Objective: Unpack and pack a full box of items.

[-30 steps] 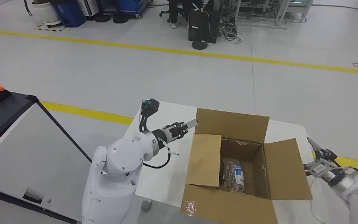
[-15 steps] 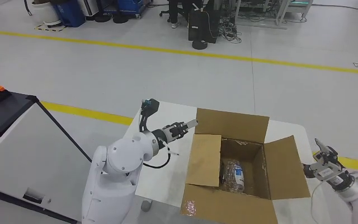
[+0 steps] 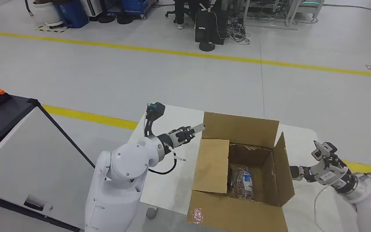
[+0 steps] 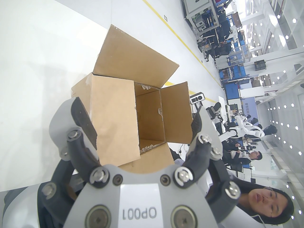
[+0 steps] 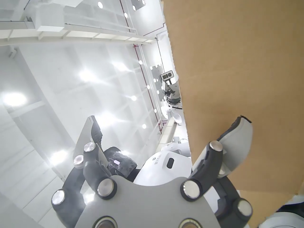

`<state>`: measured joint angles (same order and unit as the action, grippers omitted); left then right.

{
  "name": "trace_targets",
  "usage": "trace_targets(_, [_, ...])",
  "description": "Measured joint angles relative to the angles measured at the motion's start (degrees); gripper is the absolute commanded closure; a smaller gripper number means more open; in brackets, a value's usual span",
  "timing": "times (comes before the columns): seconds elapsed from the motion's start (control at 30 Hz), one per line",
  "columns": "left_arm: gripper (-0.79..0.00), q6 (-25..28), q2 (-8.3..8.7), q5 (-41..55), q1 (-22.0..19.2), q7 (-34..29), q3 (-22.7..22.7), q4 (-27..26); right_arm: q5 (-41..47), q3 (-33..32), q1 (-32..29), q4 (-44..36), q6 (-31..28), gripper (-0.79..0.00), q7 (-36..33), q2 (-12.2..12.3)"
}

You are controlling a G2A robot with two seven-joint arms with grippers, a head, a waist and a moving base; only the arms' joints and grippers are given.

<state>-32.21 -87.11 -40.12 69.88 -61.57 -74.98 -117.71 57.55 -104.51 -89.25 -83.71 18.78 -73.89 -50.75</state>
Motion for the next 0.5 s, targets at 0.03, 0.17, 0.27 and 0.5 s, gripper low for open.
trace_targets(0.03, [-0.785,0.0,0.0,0.0,0.0,0.0,0.0,0.0,-0.06,0.18,-0.14,-0.59,-0.24,-0.785,0.38,-0.04])
trace_targets(0.17, [-0.785,0.0,0.0,0.0,0.0,0.0,0.0,0.0,-0.57,1.23,-0.77,-2.64,-1.45,-0.785,2.24,-0.27])
trace_targets(0.27, [-0.785,0.0,0.0,0.0,0.0,0.0,0.0,0.0,-1.54,2.24,-1.2,-3.46,-2.5,-0.785,3.14,-0.42])
trace_targets(0.5, [-0.785,0.0,0.0,0.0,0.0,0.0,0.0,0.0,-7.09,3.86,-1.97,-5.04,-7.21,-0.785,4.6,-0.5])
